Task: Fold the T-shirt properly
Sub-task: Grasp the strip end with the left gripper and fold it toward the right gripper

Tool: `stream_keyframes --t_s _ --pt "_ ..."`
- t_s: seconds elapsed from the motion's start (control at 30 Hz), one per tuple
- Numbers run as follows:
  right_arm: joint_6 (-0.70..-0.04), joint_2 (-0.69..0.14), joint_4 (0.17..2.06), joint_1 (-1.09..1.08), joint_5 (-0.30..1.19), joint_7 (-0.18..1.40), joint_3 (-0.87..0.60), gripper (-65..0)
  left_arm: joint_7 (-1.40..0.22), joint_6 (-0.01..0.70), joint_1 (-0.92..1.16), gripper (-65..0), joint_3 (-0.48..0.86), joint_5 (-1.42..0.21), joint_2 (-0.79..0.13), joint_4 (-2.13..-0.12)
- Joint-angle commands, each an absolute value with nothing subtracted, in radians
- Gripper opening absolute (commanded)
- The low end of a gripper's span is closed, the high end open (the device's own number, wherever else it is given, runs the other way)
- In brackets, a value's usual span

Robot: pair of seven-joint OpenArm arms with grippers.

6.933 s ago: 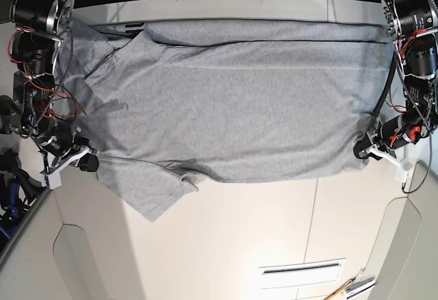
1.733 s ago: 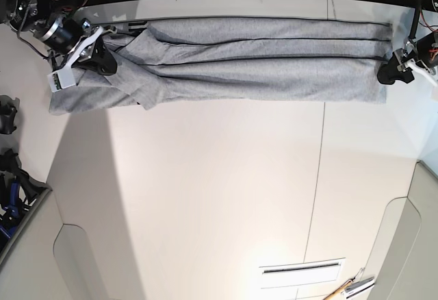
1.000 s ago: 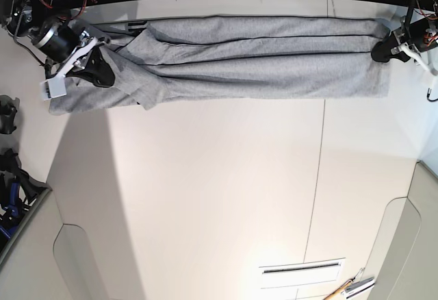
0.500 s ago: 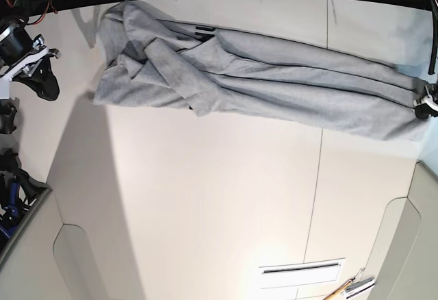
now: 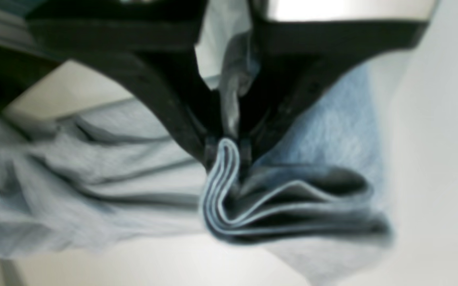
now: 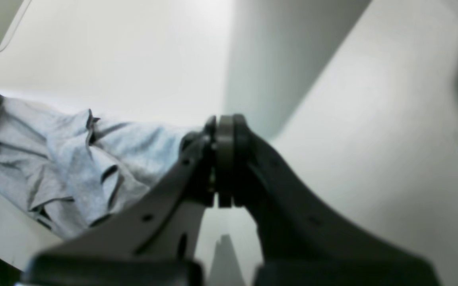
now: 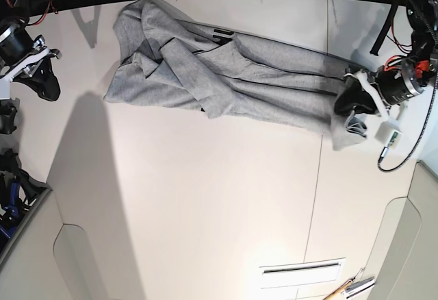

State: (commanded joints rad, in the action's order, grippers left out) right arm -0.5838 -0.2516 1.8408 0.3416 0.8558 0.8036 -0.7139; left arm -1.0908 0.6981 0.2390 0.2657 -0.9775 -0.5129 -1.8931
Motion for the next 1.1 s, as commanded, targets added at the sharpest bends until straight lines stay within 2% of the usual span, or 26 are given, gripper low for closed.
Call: stream_keyframes --t_s 0.03,0.13,0.2,0.33,0.43,0.47,0.5,0.63,0.83,1.1 --pt "-0.584 -0.252 1.841 0.342 0.856 0.805 -0.714 -65.0 -1.073 0.698 0.236 -63.5 0.226 -0.942 -0.501 -1.890" --pt "-0.584 -0.252 1.841 0.342 0.856 0.807 -0.714 -65.0 -1.015 0.698 0.233 -40.2 0.141 -0.867 -0.460 -1.887" --pt "-0.584 -0.252 1.841 0.342 0.856 0.809 -0.714 -65.0 -1.033 0.698 0.236 -30.9 0.093 -0.887 -0.434 -1.882" --pt "-0.581 -0.251 1.840 0.386 0.860 0.813 -0.714 -64.7 -1.039 0.698 0.236 -29.9 0.008 -0.926 -0.418 -1.882" --pt "-0.580 -0.243 1.838 0.440 0.879 0.812 -0.709 -35.8 -1.013 0.698 0.235 -29.9 -0.002 -0.984 -0.413 -1.882" --pt "-0.580 -0.239 1.837 0.451 0.880 0.812 -0.705 -29.9 -1.003 0.698 0.235 -29.9 -0.002 -0.991 -0.413 -1.882" --pt "-0.580 -0.233 1.836 0.462 0.881 0.812 -0.700 -27.2 -0.997 0.698 0.235 -29.9 -0.002 -0.991 -0.413 -1.882" --pt "-0.580 -0.224 1.816 0.486 0.891 0.812 -0.635 -27.0 -1.005 0.698 0.236 -29.9 -0.002 -0.990 -0.413 -1.882" --pt "-0.580 -0.218 1.672 0.472 0.902 0.804 -0.459 -27.0 -1.041 0.698 0.236 -30.0 -0.001 -0.991 -0.413 -1.882" --pt "-0.599 -0.162 1.639 0.448 0.950 0.808 -0.361 -27.0 -1.044 0.698 0.236 -30.0 0.001 -0.990 -0.413 -1.885"
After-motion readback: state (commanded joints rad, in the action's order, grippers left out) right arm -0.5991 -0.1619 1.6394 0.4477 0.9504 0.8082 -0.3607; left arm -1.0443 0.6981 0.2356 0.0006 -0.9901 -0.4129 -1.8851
